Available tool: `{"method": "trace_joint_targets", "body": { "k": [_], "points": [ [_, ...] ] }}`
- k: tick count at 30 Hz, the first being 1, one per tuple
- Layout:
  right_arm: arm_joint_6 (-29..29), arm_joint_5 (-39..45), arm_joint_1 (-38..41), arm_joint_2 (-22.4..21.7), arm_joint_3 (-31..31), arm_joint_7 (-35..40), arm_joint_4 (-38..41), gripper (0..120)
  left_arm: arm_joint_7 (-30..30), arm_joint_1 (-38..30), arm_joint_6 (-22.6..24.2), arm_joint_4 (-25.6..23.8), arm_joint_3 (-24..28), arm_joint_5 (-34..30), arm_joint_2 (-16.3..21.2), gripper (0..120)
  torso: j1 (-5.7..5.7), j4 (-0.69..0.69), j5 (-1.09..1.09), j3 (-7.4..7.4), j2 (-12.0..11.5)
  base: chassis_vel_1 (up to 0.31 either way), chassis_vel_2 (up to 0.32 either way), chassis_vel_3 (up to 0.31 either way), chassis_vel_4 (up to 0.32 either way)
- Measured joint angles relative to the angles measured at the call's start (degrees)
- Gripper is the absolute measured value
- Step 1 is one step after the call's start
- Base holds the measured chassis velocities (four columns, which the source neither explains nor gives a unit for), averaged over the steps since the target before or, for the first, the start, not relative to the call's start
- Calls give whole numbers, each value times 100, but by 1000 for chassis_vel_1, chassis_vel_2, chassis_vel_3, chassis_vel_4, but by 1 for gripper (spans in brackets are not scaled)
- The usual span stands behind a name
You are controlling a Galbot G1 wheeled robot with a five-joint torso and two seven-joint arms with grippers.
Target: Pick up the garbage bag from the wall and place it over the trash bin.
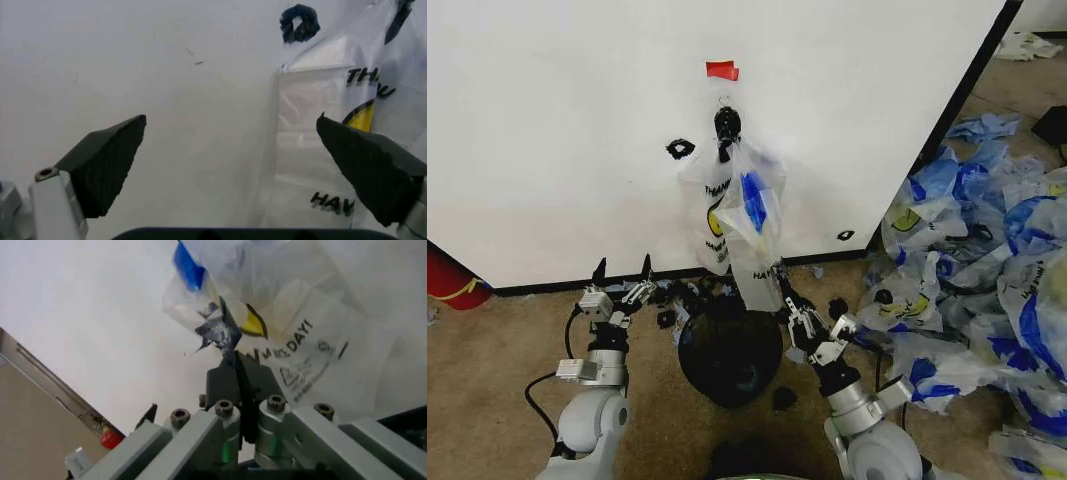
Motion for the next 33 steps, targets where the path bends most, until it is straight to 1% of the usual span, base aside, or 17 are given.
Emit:
{"method": "trace_joint_targets", "body": {
  "k": [14,33],
  "points": [
    [237,-399,-719,129,150,-121,77,0,3,112,-25,-187,-69,0,-13,100,0,-1,0,0,0,0,0,0,0],
    [625,-961,-1549,322,468,-464,17,0,4,178,-119,-237,-67,10,-11,100,0,0,0,-1,0,0,0,0,0]
  ]
}}
